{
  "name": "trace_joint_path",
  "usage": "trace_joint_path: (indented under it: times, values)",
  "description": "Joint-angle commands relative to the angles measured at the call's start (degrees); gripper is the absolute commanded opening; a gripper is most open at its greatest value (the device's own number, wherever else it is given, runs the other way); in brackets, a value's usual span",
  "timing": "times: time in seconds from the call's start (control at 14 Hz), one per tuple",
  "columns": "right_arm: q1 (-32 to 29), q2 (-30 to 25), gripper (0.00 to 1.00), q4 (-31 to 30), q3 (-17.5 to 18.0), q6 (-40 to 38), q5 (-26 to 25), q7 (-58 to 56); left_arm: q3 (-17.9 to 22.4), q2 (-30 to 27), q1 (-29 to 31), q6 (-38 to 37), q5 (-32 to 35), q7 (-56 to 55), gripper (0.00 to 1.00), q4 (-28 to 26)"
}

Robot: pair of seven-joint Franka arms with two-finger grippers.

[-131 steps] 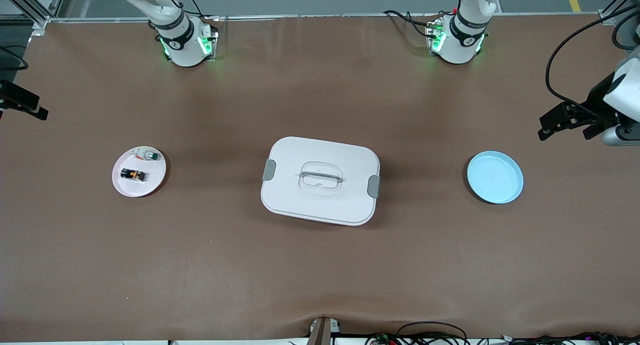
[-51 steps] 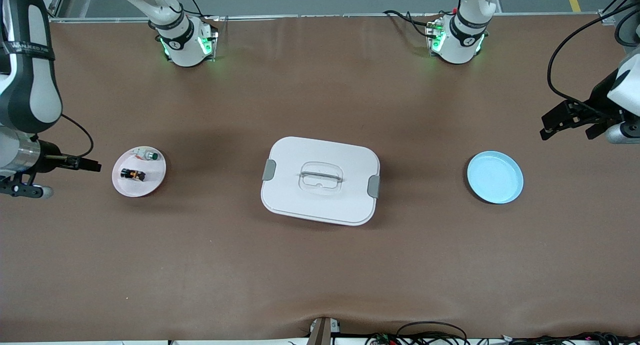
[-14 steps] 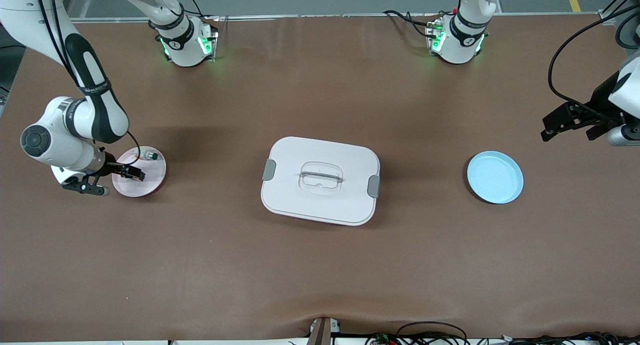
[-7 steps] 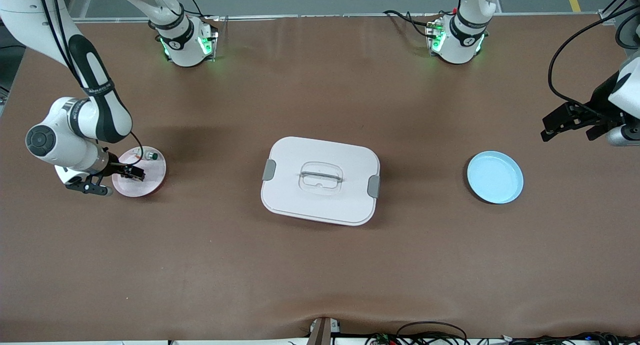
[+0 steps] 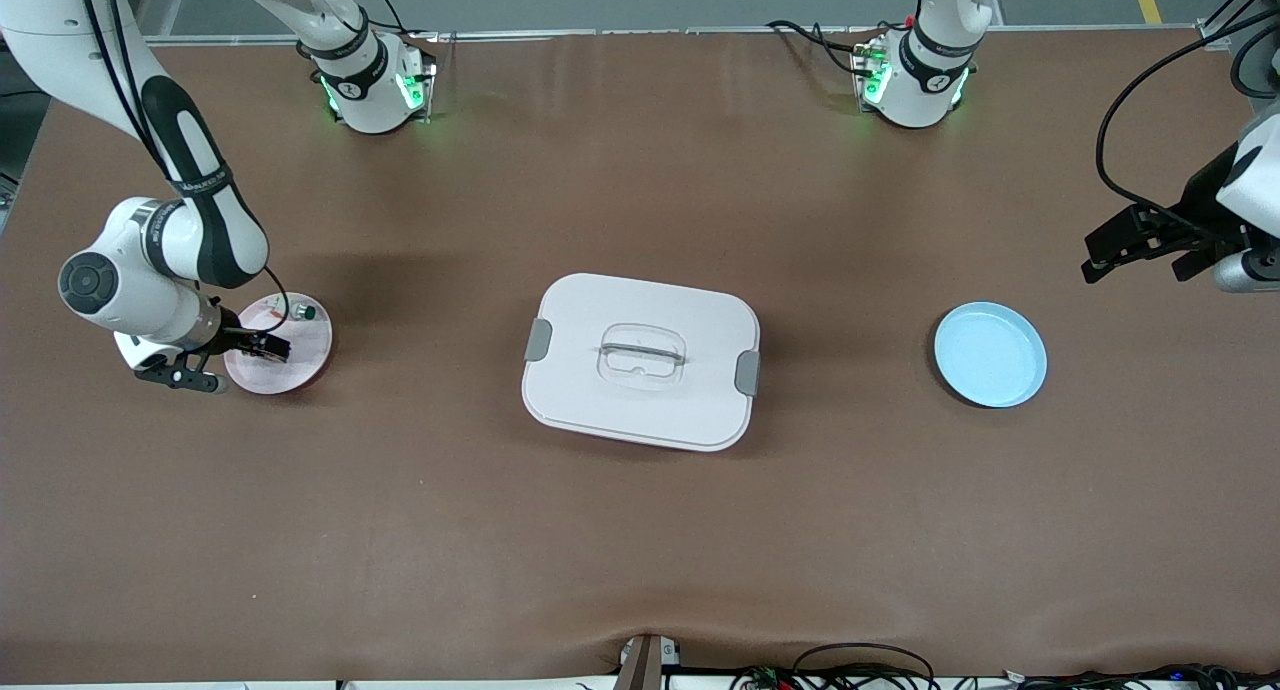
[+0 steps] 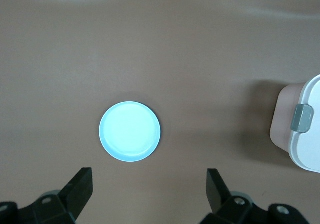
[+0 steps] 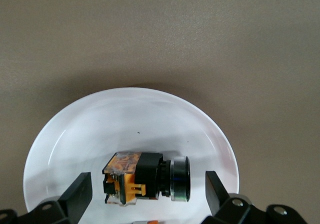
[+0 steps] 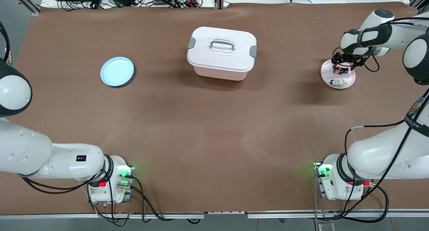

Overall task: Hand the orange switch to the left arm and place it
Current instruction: 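Lower the right gripper and close it on the black-and-orange switch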

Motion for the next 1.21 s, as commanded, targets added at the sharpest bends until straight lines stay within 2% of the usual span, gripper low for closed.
trace_joint_path:
  times: [0.0,0.36,0.43,0.5,0.64,0.86,0.93,1.0,1.14]
  values:
    - [-0.4,0.4,1.00,-0.2,0.2,0.7,-1.7,1.7,0.1,0.6,0.1,-1.1,0.5,0.6,1.00,1.2]
    - [-0.4,0.6,1.00,-0.2,0.2,0.7,-1.6,1.7,0.1,0.6,0.1,-1.2,0.6,0.6,1.00,1.2]
    - [-0.4,0.6,0.94,-0.2,0.2,0.7,-1.6,1.7,0.1,0.6,0.1,-1.1,0.6,0.6,1.00,1.2]
    - [-0.4,0.8,0.83,-0.2,0.2,0.7,-1.6,1.7,0.1,0.7,0.1,-1.2,0.6,0.6,1.00,1.1]
    - [-0.5,0.8,0.69,-0.1,0.2,0.7,-1.6,1.7,0.2,0.7,0.1,-1.2,0.6,0.6,1.00,1.2]
    - [-0.7,1.2,0.67,-0.1,0.2,1.2,-1.6,1.7,0.2,0.7,0.1,-1.1,0.6,0.5,1.00,1.1]
    - [-0.7,1.2,0.60,-0.1,0.2,1.4,-1.6,1.7,0.2,0.7,0.1,-1.1,0.6,0.6,1.00,1.1]
    - [-0.7,1.2,0.46,-0.1,0.2,1.4,-1.6,1.7,0.2,0.7,0.1,-1.2,0.6,0.6,1.00,1.1]
    - [-1.0,1.2,0.04,-0.1,0.3,1.3,-1.6,1.7,0.2,0.7,0.1,-1.1,0.6,0.6,1.00,1.2]
